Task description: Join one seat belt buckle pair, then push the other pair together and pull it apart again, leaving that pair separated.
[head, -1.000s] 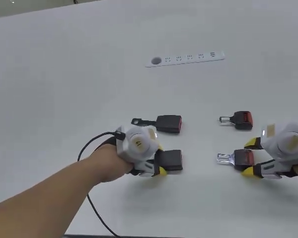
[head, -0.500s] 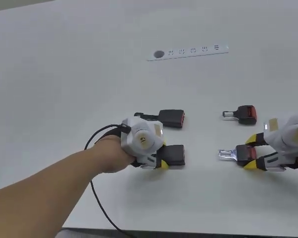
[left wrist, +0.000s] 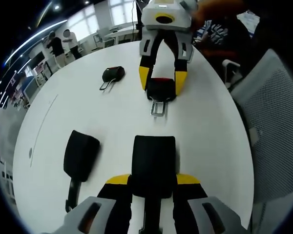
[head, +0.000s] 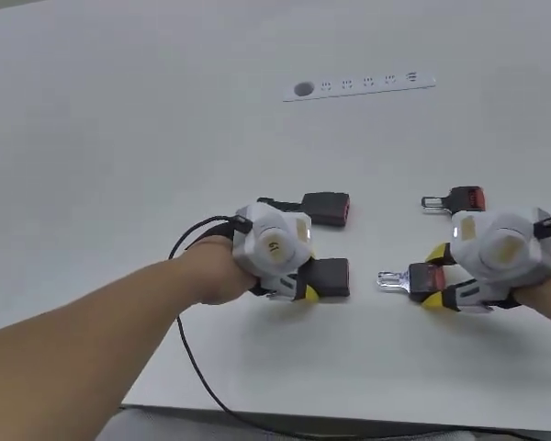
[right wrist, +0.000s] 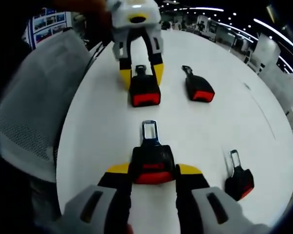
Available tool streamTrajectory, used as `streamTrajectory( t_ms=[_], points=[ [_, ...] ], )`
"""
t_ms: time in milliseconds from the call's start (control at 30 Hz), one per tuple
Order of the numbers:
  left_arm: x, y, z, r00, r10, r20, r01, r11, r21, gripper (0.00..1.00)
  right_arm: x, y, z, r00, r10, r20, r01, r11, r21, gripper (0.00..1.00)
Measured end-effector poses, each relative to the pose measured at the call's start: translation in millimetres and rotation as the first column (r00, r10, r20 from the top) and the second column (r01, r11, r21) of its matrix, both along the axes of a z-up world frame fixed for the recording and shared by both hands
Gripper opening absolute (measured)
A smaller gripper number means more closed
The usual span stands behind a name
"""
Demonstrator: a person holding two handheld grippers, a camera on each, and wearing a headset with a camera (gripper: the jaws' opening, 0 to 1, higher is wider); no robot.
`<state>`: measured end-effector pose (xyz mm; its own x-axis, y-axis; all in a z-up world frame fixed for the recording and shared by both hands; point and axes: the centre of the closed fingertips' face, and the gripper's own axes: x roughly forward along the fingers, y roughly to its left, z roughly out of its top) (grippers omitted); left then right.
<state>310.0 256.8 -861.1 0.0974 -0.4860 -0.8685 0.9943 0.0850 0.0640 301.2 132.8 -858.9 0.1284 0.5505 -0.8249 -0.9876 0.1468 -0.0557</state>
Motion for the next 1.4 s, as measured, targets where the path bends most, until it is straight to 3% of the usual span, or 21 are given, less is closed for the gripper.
streamTrajectory(
  t_ms=[833, 1400],
  points=[
    [-0.6, -0.9, 0.0, 1.0, -0.018, -0.001, 0.018, 1.0, 0.007, 0.32, 4.0, 46.6, -2.7, 0.997, 0.07, 0.032, -0.07, 0.998, -0.001, 0.34],
    [-1.3, -2.1, -1.0, 0.999, -0.042, -0.021, 0.043, 0.998, 0.036, 0.31, 3.3, 51.0, -0.8, 0.998, 0.052, 0.045, -0.052, 0.999, 0.014, 0.32]
  ],
)
